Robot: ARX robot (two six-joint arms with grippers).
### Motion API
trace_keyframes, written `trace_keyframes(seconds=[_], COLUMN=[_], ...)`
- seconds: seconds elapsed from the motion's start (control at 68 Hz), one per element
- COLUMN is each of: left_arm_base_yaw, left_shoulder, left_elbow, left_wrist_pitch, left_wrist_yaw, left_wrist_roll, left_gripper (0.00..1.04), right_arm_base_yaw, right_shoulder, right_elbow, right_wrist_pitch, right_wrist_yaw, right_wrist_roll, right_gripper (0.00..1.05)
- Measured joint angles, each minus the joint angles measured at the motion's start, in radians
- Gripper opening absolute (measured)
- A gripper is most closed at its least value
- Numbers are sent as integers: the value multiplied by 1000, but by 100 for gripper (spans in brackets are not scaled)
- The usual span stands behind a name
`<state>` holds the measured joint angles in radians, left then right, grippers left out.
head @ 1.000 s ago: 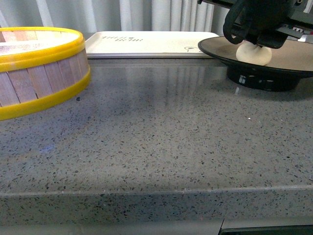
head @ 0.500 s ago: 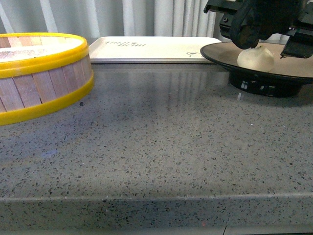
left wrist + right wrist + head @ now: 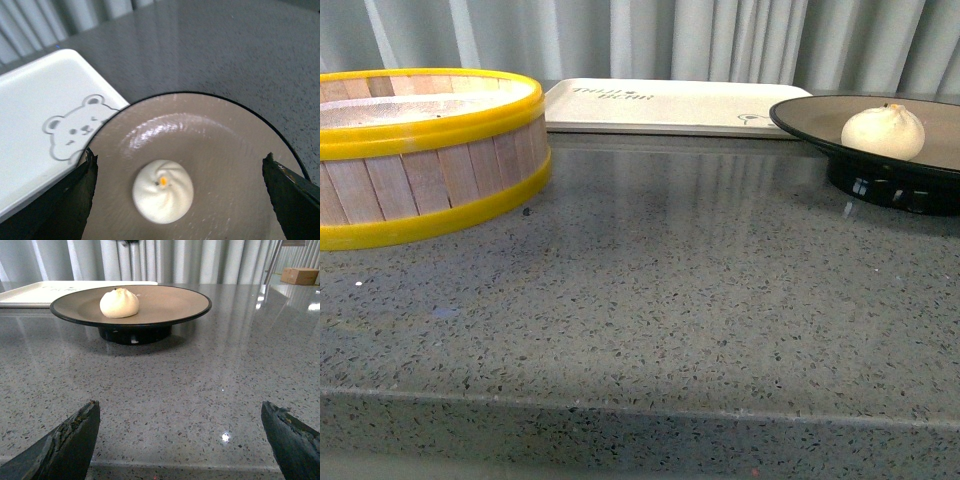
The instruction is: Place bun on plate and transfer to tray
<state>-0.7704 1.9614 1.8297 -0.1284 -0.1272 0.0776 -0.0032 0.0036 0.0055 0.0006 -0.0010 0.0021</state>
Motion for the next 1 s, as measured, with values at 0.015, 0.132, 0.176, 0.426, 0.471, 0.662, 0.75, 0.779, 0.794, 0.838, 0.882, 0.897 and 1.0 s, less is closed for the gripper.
trace_keyframes(seconds=[0.015, 0.132, 0.176, 0.426, 0.471, 0.662, 0.75, 0.779, 0.794, 0.838, 0.882, 0.897, 1.0], left_arm_base_yaw=[8, 73, 111, 303, 333, 474, 538, 558, 565, 599, 647, 671, 761], left_shoulder=[-31, -206, -282, -630, -691, -836, -864, -879, -884, -913, -958, -977, -1078], left_elbow=[-37, -248, -346, -824, -893, -1072, -1132, -1177, -1193, -1257, -1328, -1353, -1459], left_wrist_pitch=[23, 142, 182, 274, 275, 279, 318, 407, 436, 537, 615, 628, 640], left_wrist_yaw=[-7, -31, -32, 2, 13, 61, 46, -2, -11, -4, 30, 53, 112], left_wrist_roll=[2, 16, 21, 23, 24, 21, 4, -14, -21, -37, -53, -56, -66], left_gripper=[98, 98, 98, 98, 98, 98, 95, 90, 88, 81, 72, 69, 49], right_arm_base_yaw=[0, 0, 0, 0, 0, 0, 0, 0, 0, 0, 0, 0, 0], right_shoulder=[0, 0, 0, 0, 0, 0, 0, 0, 0, 0, 0, 0, 0], right_elbow=[0, 0, 0, 0, 0, 0, 0, 0, 0, 0, 0, 0, 0], right_wrist_pitch=[0, 0, 0, 0, 0, 0, 0, 0, 0, 0, 0, 0, 0], right_wrist_yaw=[0, 0, 0, 0, 0, 0, 0, 0, 0, 0, 0, 0, 0], right_wrist_roll=[0, 0, 0, 0, 0, 0, 0, 0, 0, 0, 0, 0, 0], right_gripper=[96, 96, 96, 96, 96, 96, 96, 96, 96, 96, 96, 96, 96])
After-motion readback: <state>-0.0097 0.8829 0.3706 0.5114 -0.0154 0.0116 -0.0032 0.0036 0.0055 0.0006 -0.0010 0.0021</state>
